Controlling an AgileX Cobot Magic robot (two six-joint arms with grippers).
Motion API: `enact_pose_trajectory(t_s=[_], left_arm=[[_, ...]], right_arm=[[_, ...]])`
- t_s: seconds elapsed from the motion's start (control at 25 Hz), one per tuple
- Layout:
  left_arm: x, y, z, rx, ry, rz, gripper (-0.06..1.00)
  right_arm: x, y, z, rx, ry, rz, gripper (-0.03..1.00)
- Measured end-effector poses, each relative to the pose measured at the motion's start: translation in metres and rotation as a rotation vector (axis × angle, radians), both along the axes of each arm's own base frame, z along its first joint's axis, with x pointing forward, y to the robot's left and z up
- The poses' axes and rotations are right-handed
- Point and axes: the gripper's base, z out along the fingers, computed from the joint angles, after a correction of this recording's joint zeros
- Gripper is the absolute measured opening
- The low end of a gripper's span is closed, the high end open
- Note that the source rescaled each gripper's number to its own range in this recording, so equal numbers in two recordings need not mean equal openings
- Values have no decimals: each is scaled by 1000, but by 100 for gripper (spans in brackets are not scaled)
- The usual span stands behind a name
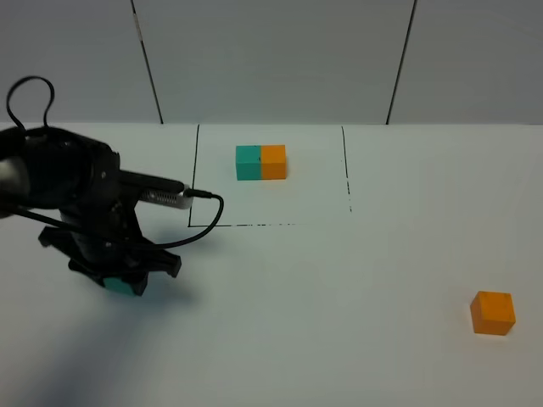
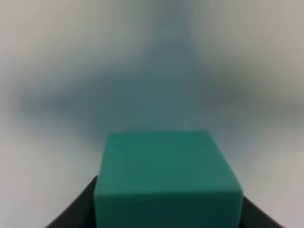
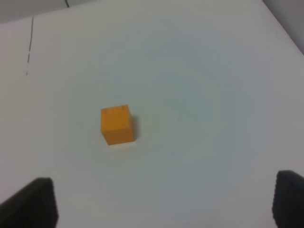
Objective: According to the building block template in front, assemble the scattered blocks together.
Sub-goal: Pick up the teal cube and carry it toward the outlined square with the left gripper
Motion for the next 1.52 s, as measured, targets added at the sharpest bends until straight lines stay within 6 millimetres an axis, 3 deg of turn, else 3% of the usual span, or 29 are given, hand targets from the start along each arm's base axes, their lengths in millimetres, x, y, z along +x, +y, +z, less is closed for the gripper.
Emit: enact_pose_trajectory(t_s=[0.24, 0.44, 0.76, 1.04, 1.52], left_arm=[[22, -16, 50, 2, -79, -401, 0], [33, -41, 67, -25, -49, -671, 0], [47, -95, 45, -24, -4, -961, 0], [51, -142, 16, -22, -3, -1112, 0], [55, -193, -30, -22, -3, -1227, 0]], right_arm=[[0, 0, 0, 1, 0, 0, 80], [0, 0, 0, 1, 0, 0, 80], [0, 0, 0, 1, 0, 0, 80], [0, 0, 0, 0, 0, 0, 80], [0, 0, 0, 1, 0, -1, 80]])
